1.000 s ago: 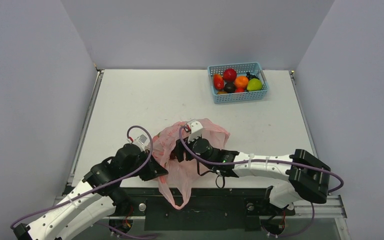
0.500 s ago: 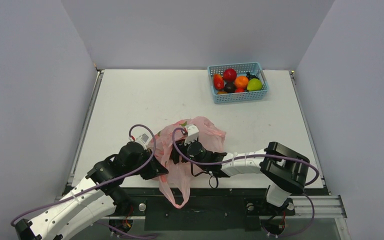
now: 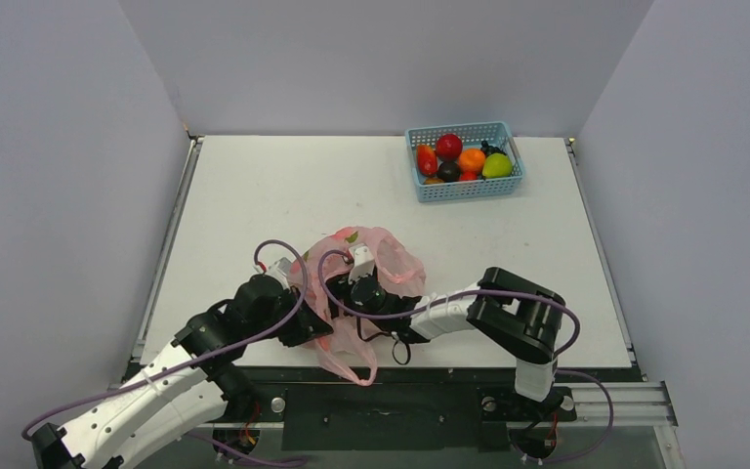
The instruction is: Take the fake fruits out of the plastic bag
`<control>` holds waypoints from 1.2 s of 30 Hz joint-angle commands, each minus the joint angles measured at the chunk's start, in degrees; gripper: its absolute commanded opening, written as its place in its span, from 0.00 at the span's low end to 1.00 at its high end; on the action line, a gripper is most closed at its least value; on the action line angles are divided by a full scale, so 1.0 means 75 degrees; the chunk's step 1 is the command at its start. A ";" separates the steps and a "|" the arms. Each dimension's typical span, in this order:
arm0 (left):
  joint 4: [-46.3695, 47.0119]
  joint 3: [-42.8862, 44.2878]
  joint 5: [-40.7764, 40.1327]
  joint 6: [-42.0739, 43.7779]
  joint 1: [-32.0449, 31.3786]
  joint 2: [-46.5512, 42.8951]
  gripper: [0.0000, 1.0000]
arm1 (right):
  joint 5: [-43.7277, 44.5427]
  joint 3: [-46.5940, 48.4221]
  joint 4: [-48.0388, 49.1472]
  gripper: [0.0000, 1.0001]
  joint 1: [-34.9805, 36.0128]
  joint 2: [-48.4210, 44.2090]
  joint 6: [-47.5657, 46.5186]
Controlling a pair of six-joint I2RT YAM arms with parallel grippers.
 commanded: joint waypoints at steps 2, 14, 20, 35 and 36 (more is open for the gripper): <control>0.0538 -0.0150 -0.0082 -0.0216 -0.0042 -0.0178 0.00 | 0.0534 0.0271 0.0237 0.72 -0.0066 0.0413 -0.0258; -0.0046 -0.0493 -0.0270 -0.0677 -0.0036 -0.1039 0.00 | 0.0347 0.0455 0.0241 0.24 -0.0265 0.0362 -0.1190; 0.0053 -0.0598 -0.0299 -0.0782 -0.0036 -0.1009 0.00 | 0.0234 0.0280 -0.0239 0.06 -0.0279 -0.0316 -0.1341; 0.0347 -0.0508 -0.0170 -0.0663 -0.0046 -0.0574 0.00 | -0.0183 -0.0045 -0.0118 0.39 -0.0516 -0.1070 -0.0726; 0.0342 -0.0455 -0.0159 -0.0624 -0.0044 -0.0522 0.00 | -0.0137 -0.0029 0.0093 0.42 -0.0526 -0.0896 -0.0666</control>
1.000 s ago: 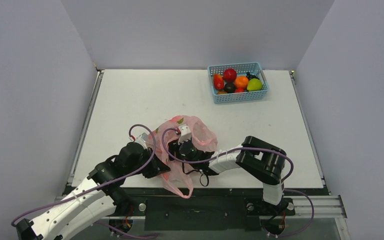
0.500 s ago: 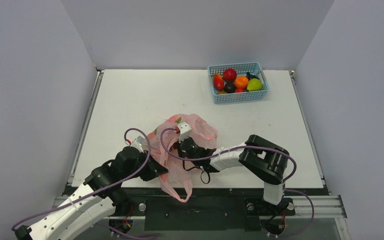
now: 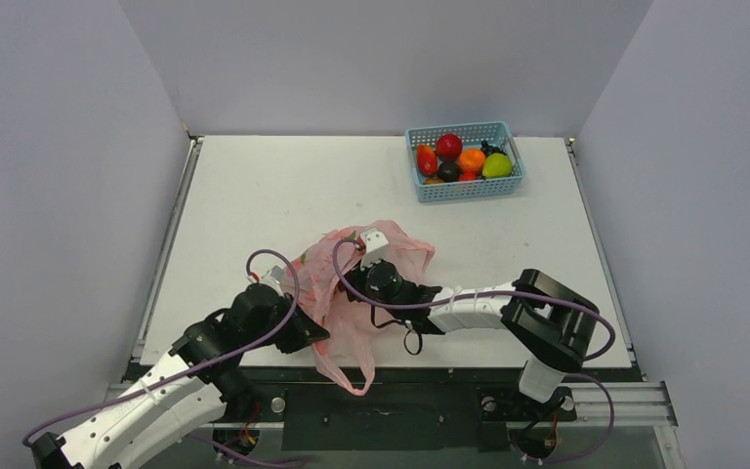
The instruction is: Take the fake fruits out of the plastic bag
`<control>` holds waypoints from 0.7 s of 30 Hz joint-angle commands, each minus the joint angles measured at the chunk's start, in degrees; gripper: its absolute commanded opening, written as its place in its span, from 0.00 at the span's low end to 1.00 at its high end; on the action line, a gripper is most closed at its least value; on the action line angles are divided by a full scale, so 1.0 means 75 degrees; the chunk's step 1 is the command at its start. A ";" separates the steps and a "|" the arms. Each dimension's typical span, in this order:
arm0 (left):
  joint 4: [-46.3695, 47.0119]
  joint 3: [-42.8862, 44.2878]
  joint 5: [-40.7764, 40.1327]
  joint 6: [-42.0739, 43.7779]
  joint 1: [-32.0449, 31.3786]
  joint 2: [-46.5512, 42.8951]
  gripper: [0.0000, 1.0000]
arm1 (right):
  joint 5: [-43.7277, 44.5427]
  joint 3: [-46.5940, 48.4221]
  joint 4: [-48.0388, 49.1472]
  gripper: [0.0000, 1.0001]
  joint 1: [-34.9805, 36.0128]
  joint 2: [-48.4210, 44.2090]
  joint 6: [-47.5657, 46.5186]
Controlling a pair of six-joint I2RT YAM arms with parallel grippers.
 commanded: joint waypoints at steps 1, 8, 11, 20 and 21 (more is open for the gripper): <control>0.0346 0.0162 0.0059 0.0118 -0.0037 0.0140 0.00 | 0.0131 0.0234 0.0737 0.47 -0.0075 0.0377 0.0449; 0.0486 0.0288 0.0180 0.0271 -0.0040 0.0486 0.00 | 0.0462 0.0798 0.1261 0.58 -0.0205 0.1496 0.0358; 0.0675 0.0256 0.0199 0.0299 -0.0040 0.0593 0.00 | 0.0763 0.1201 0.1288 0.61 -0.0197 0.2007 0.0170; 0.0727 0.0033 0.0188 0.0215 -0.0033 0.0351 0.00 | 0.2102 0.1963 0.1122 0.47 -0.0022 0.3425 -0.0772; 0.0667 0.0001 0.0167 0.0196 -0.0041 0.0252 0.00 | 0.2107 0.1946 0.1154 0.45 -0.0027 0.3416 -0.0825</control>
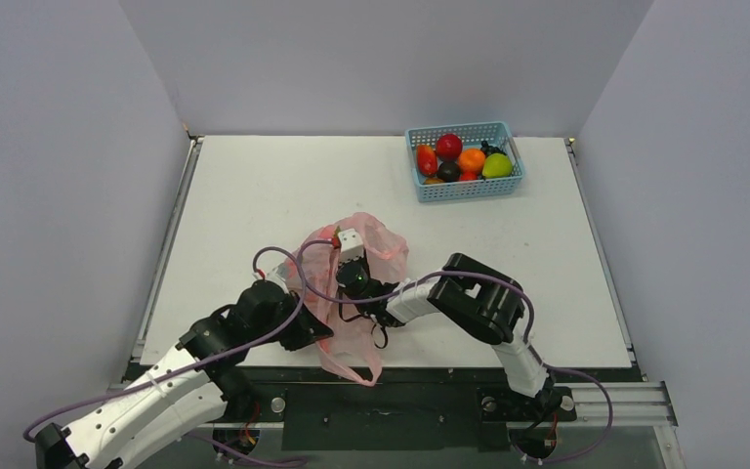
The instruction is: Take the fake fruits out of the plastic bag
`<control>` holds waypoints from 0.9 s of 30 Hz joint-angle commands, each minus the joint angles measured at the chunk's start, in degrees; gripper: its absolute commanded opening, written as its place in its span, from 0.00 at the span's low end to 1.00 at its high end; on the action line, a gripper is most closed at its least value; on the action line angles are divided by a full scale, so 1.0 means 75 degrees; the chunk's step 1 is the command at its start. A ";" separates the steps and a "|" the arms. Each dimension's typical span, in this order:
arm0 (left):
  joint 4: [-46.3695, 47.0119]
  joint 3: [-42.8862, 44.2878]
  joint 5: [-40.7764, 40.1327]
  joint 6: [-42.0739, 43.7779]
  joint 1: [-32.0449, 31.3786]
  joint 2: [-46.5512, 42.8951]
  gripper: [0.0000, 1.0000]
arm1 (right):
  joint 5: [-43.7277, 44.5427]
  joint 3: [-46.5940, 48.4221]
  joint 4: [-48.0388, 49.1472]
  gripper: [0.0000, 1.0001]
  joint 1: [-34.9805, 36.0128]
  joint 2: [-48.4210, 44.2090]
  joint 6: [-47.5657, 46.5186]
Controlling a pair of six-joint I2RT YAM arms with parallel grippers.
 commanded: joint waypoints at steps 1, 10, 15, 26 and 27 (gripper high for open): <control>0.0202 -0.0012 0.0023 0.0001 -0.0037 -0.0334 0.00 | 0.0563 -0.0052 0.0123 0.39 0.0045 0.0177 -0.0600; -0.0096 -0.0261 -0.0167 -0.0314 -0.0033 -0.1048 0.00 | -0.0242 -0.0563 -0.0063 0.00 0.0077 -0.1019 -0.1246; -0.0052 -0.0223 -0.0234 -0.0312 -0.0023 -0.1015 0.00 | -0.0599 -0.1004 -0.0332 0.00 0.0078 -0.1826 -0.1167; 0.0184 -0.0026 -0.0418 -0.0297 -0.0023 -0.0767 0.00 | -0.1816 -0.1886 -0.2045 0.00 0.0106 -0.3915 -0.0159; 0.0225 -0.0023 -0.0433 -0.0317 -0.0021 -0.0775 0.00 | -0.1890 -0.1989 -0.2187 0.00 0.0116 -0.4216 -0.0087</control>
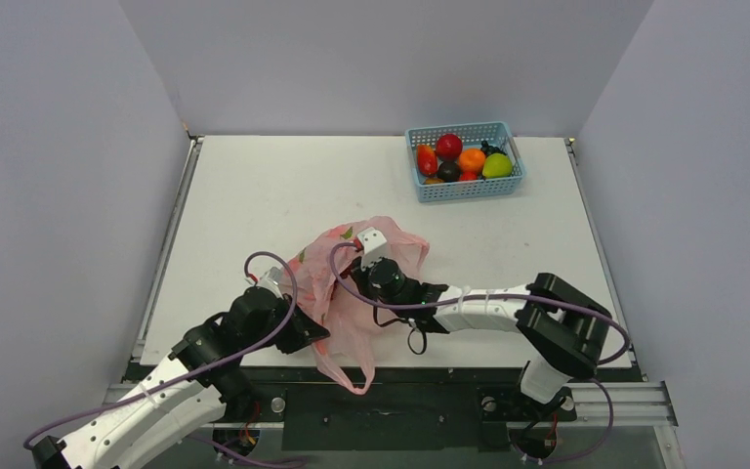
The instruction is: Take the fake fruits out of the plastic bag
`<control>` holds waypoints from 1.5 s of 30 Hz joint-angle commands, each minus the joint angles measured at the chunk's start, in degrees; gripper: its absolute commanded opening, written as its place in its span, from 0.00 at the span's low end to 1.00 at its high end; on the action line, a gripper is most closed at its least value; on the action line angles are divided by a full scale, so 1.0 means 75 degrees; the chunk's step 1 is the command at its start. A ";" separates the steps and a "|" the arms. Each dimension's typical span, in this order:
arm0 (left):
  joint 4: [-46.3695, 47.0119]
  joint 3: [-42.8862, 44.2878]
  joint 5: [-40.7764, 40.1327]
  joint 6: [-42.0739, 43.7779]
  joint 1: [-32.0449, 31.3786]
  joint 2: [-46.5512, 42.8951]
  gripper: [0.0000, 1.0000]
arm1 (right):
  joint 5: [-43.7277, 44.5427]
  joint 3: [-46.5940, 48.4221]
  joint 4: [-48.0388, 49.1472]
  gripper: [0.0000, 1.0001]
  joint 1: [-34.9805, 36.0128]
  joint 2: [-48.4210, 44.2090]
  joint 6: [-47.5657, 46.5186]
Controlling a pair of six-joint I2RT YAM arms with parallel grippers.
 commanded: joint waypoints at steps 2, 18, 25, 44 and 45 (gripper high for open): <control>0.0455 0.0241 -0.0261 -0.0129 -0.0028 0.0006 0.00 | -0.0911 -0.0314 -0.1169 0.00 0.0076 -0.1395 0.0548; 0.0984 0.0050 -0.0249 -0.0268 -0.0035 0.0085 0.00 | -0.1743 0.0760 -0.4852 0.00 0.0123 -0.4203 0.1386; 0.1164 -0.0119 -0.0162 -0.0282 -0.0033 0.0093 0.00 | -0.1511 0.1696 -0.5891 0.00 0.0121 -0.4784 0.1583; 0.0961 -0.0336 -0.0112 -0.0474 -0.0033 -0.0177 0.00 | -0.0752 0.5518 -0.7164 0.00 -0.0805 -0.4696 0.1697; 0.0943 -0.0338 -0.0099 -0.0483 -0.0033 -0.0185 0.00 | -0.0733 0.5651 -0.7162 0.00 -0.0962 -0.4603 0.1629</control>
